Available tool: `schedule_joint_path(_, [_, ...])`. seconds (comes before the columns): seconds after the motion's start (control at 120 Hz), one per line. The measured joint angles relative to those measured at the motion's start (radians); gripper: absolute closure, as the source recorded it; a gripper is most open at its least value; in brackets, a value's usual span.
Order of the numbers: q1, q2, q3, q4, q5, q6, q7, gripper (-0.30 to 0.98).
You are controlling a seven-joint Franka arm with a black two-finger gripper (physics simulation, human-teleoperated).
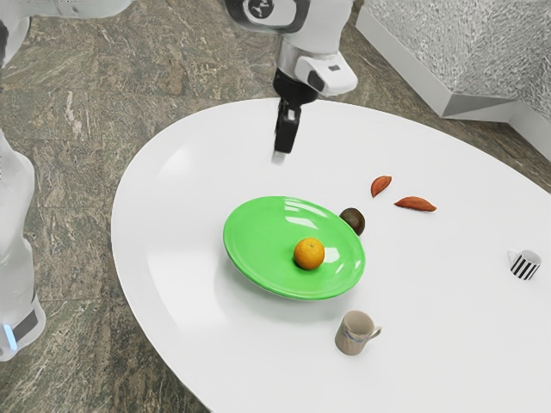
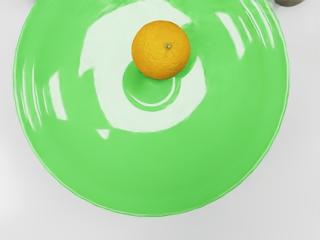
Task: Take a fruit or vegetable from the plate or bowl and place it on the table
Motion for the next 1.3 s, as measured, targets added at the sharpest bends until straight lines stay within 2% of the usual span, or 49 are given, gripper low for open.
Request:
schedule_joint_path(0.108, [0.0,0.143,-0.005,0.086,-0.031,0.03,0.02,0.0])
schedule_joint_path(0.208, [0.001,0.201,0.0,0.13,-0.058,0.073,0.038,0.0])
schedule_joint_path(0.3, [0.006,0.21,0.002,0.133,-0.066,0.103,0.051,0.0])
schedule_joint_path(0.708, [0.025,0.215,0.014,-0.128,-0.078,0.297,0.09,0.0])
schedule_joint_path(0.967, [0.014,0.282,0.014,-0.132,-0.08,0.367,0.101,0.0])
schedule_joint_path(1.3, [0.005,0.294,0.037,-0.139,-0.072,0.401,0.11,0.0])
